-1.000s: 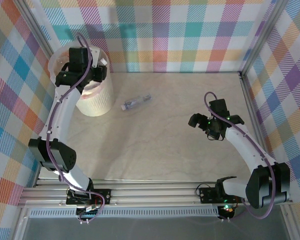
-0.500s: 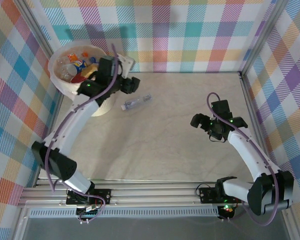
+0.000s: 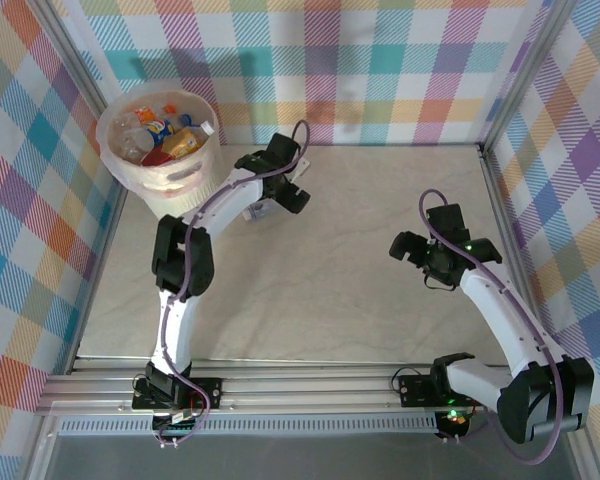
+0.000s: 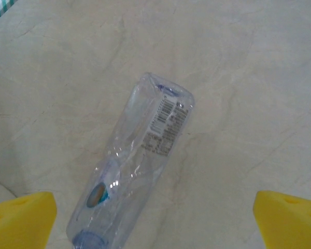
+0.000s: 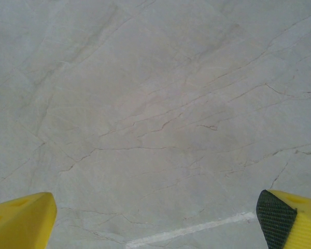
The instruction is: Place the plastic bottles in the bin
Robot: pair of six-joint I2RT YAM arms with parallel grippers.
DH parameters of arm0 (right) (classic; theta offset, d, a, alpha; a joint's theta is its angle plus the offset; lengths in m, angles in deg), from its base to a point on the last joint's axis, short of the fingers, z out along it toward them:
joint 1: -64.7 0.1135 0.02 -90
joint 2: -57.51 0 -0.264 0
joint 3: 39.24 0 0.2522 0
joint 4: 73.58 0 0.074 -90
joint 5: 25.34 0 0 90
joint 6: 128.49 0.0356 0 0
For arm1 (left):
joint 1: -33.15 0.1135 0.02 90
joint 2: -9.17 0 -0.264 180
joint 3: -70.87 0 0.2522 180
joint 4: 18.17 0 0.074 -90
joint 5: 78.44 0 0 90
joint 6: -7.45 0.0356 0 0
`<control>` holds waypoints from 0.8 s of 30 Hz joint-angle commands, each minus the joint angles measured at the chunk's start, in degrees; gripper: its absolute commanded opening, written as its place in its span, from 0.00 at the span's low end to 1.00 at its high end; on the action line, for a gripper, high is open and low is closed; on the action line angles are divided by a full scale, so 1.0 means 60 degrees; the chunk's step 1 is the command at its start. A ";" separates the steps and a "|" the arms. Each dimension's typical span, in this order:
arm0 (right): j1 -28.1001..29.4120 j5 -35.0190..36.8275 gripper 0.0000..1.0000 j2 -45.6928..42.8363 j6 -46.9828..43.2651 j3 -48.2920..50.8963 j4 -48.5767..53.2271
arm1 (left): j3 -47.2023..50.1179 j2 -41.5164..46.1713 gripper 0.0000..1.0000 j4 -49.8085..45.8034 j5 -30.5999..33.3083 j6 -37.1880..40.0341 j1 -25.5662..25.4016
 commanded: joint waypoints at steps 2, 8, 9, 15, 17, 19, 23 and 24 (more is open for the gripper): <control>0.0031 0.0132 1.00 -0.0205 0.0127 0.0011 0.0208 | -0.1443 -0.0877 0.99 -0.1047 0.0195 0.0295 0.0093; 0.0017 0.0169 1.00 -0.0209 0.0071 0.0025 0.0195 | -0.2403 -0.1868 1.00 -0.1504 0.0253 0.0265 0.0281; 0.0027 0.0182 1.00 -0.0195 0.0072 0.0025 0.0184 | -0.2509 -0.1994 0.99 -0.1563 0.0258 0.0252 0.0306; 0.0023 0.0111 1.00 -0.0096 0.0101 0.0084 0.0040 | -0.2625 -0.2476 0.96 -0.1690 0.0388 0.0295 0.0405; 0.0022 0.0082 1.00 -0.0061 0.0091 0.0110 -0.0008 | -0.2644 -0.2592 0.95 -0.1661 0.0498 0.0295 0.0470; 0.0024 0.0078 1.00 -0.0018 0.0094 0.0141 -0.0029 | -0.2687 -0.2701 0.94 -0.1660 0.0529 0.0243 0.0570; 0.0027 0.0064 1.00 0.0021 0.0101 0.0201 -0.0079 | -0.2667 -0.2843 0.93 -0.1761 0.0492 0.0155 0.0716; 0.0024 0.0052 1.00 0.0035 0.0102 0.0227 -0.0094 | -0.2625 -0.2856 0.93 -0.1763 0.0477 0.0154 0.0742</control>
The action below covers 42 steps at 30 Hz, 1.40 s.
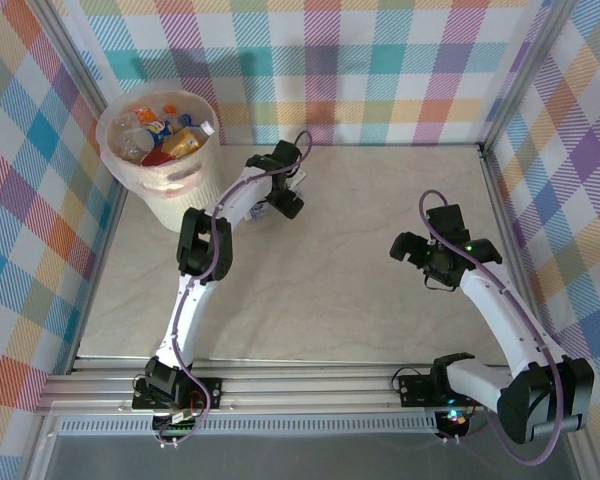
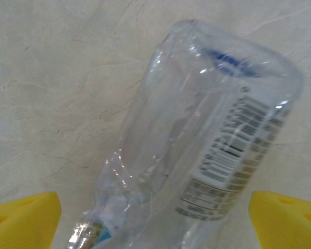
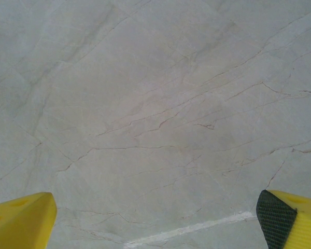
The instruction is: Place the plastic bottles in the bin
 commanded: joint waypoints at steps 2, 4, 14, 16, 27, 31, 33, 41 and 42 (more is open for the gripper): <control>0.0027 -0.0021 1.00 0.0083 0.0111 0.0190 -0.0149 | -0.0071 -0.0134 0.92 -0.0316 0.0068 -0.0101 0.0210; 0.0025 -0.0065 1.00 0.0129 0.0120 0.0223 -0.0213 | 0.0094 -0.0133 0.90 -0.0228 0.0027 -0.0179 0.0243; 0.0029 -0.0097 1.00 0.0178 0.0133 0.0266 -0.0233 | 0.0654 0.0018 0.66 0.0043 -0.0217 -0.0517 0.0288; 0.0025 -0.0095 1.00 0.0186 0.0127 0.0267 -0.0234 | 0.0946 0.0204 0.60 0.0142 -0.0319 -0.0612 0.0280; 0.0031 -0.0139 1.00 0.0160 0.0221 0.0427 -0.0456 | 0.2801 0.1721 0.48 0.1304 -0.0877 -0.1360 0.0041; 0.0024 -0.0109 1.00 0.0123 0.0233 0.0485 -0.0508 | 0.3525 0.2410 0.43 0.1868 -0.0984 -0.1666 -0.0156; 0.0023 -0.0088 1.00 0.0101 0.0237 0.0502 -0.0522 | 0.3892 0.2763 0.41 0.2151 -0.1043 -0.1819 -0.0278; 0.0024 -0.0047 1.00 -0.0102 0.0360 0.0734 -0.0697 | 0.5678 0.4500 0.38 0.3480 -0.1022 -0.2828 -0.0735; 0.0023 -0.0051 1.00 -0.0131 0.0375 0.0762 -0.0726 | 0.5920 0.4732 0.38 0.3640 -0.1020 -0.2989 -0.0790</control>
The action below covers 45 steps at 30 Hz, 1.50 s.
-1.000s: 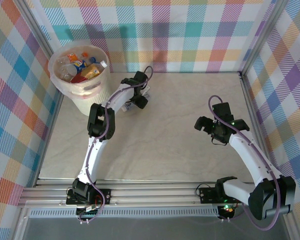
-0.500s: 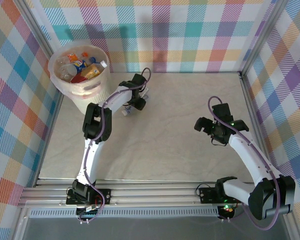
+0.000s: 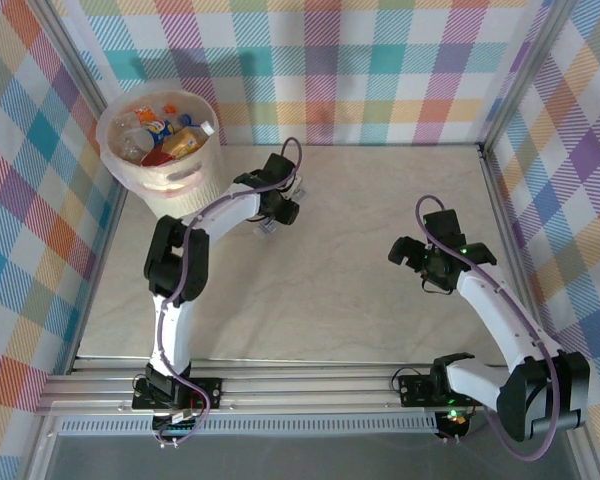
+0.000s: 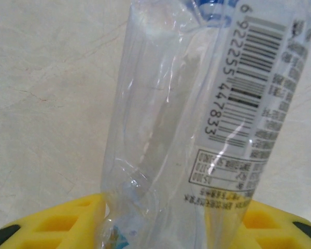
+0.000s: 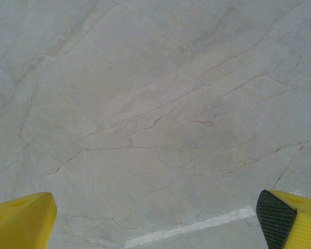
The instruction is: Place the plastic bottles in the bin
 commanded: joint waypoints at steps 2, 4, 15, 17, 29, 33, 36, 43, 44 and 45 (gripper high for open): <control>0.0026 0.0022 1.00 -0.0269 0.0166 0.0182 -0.0218 | 0.1042 0.1385 0.38 0.1113 -0.0102 -0.1027 -0.0285; 0.0022 0.0037 1.00 -0.0286 0.0164 0.0197 -0.0202 | 0.1470 0.1863 0.37 0.1390 -0.0118 -0.1233 -0.0413; 0.0024 0.0005 1.00 -0.0378 0.0331 0.0505 -0.0534 | 0.2756 0.4365 0.36 0.2009 -0.0630 -0.1734 -0.1026; 0.0020 -0.0025 1.00 -0.0369 0.0351 0.0523 -0.0576 | 0.2911 0.4800 0.36 0.2089 -0.0770 -0.1821 -0.1041; 0.0024 -0.0069 1.00 -0.0376 0.0399 0.0619 -0.0846 | 0.2638 0.6847 0.34 0.1315 -0.0502 -0.1638 -0.1027; 0.0027 -0.0080 1.00 -0.0447 0.0417 0.0753 -0.1003 | 0.1690 0.7081 0.34 0.0265 0.0650 -0.1049 -0.0878; 0.0025 -0.0108 1.00 -0.0387 0.0382 0.0770 -0.1081 | 0.0700 0.7006 0.34 -0.0488 0.1167 -0.0493 -0.0504; 0.0025 -0.0124 1.00 -0.0330 0.0241 0.0725 -0.1010 | -0.2231 0.5991 0.33 -0.1727 0.1486 0.1250 0.1536; 0.0031 -0.0128 1.00 -0.0319 0.0238 0.0725 -0.1002 | -0.2660 0.5747 0.32 -0.1787 0.1322 0.1604 0.1937; 0.0019 -0.0120 1.00 -0.0330 0.0236 0.0727 -0.1009 | -0.3013 0.5526 0.32 -0.1803 0.1218 0.1871 0.2264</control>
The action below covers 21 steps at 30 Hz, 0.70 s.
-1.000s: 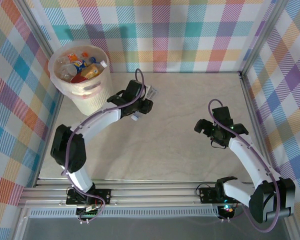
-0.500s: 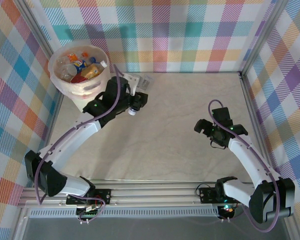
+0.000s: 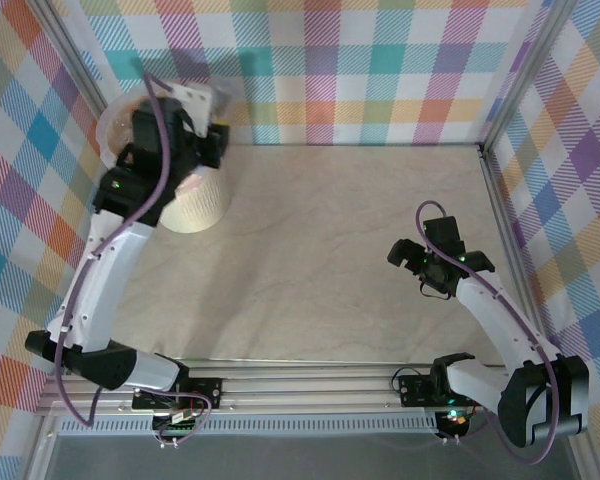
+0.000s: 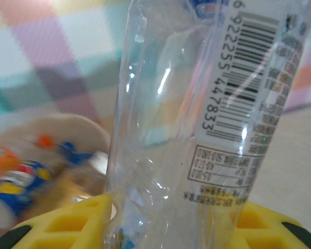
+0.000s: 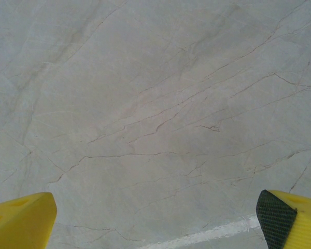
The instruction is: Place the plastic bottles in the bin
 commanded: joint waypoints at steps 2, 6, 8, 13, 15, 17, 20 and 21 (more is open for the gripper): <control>0.0025 -0.0082 1.00 -0.0043 -0.0028 0.0019 -0.0106 | -0.1679 -0.1159 0.32 -0.0697 -0.0134 0.1925 0.1364; 0.0022 -0.0168 1.00 0.0118 0.0003 -0.0048 -0.0170 | -0.3134 -0.2276 0.32 -0.0563 -0.0214 0.3302 0.2045; 0.0021 -0.0205 1.00 0.0246 0.0016 -0.0135 -0.0175 | -0.3544 -0.2761 0.32 -0.0277 -0.0354 0.3821 0.2374; 0.0037 -0.0183 1.00 0.0434 0.0016 -0.0348 0.0050 | -0.4193 -0.3686 0.32 0.0076 -0.0820 0.4746 0.3001; 0.0031 -0.0152 1.00 0.0437 -0.0009 -0.0427 0.0169 | -0.4452 -0.4067 0.33 0.0086 -0.0965 0.5179 0.3205; 0.0039 -0.0114 1.00 0.0463 -0.0002 -0.0512 0.0253 | -0.4710 -0.4409 0.33 0.0150 -0.1092 0.5400 0.3428; 0.0031 -0.0093 1.00 0.0563 -0.0013 -0.0662 0.0380 | -0.4845 -0.4728 0.34 0.0234 -0.1912 0.5672 0.3763; 0.0031 -0.0081 1.00 0.0622 -0.0023 -0.0721 0.0416 | -0.4850 -0.4832 0.35 0.0259 -0.2028 0.5888 0.3833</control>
